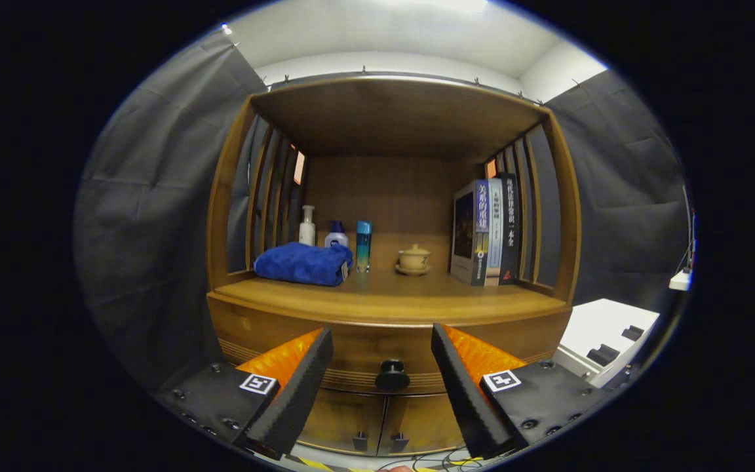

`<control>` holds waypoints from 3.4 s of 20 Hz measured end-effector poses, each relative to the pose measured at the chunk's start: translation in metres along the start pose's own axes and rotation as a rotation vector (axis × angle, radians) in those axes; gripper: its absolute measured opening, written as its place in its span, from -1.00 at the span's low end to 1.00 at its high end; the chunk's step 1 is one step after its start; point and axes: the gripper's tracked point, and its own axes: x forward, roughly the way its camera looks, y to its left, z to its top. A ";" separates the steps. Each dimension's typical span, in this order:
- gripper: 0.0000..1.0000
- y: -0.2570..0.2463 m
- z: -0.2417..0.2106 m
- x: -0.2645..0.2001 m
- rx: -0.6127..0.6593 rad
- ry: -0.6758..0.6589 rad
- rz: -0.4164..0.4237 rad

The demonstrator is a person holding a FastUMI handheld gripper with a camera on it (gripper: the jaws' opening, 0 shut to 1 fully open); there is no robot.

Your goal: Pull open the drawer, take out the items inside it, and place them on the countertop above the cabinet.

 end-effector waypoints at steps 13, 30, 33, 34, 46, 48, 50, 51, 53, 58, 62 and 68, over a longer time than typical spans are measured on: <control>0.97 -0.009 -0.063 0.055 0.025 0.091 -0.041; -0.29 -0.016 -0.095 0.063 0.058 0.191 -0.061; -0.30 -0.020 -0.094 0.043 0.024 0.186 -0.053; -0.30 -0.019 -0.094 0.036 0.023 0.180 -0.053; -0.30 -0.014 -0.097 -0.063 0.003 0.177 -0.021; -0.30 -0.013 -0.099 -0.073 0.016 0.194 -0.022; -0.30 -0.013 -0.100 -0.082 0.007 0.204 -0.022; -0.30 -0.013 -0.102 -0.086 -0.008 0.209 -0.021; -0.30 -0.012 -0.108 -0.096 -0.012 0.221 -0.017; -0.31 -0.012 -0.107 -0.101 -0.020 0.224 -0.018; -0.30 -0.012 -0.107 -0.102 -0.046 0.212 -0.019; -0.13 -0.012 -0.108 -0.102 -0.051 0.197 -0.016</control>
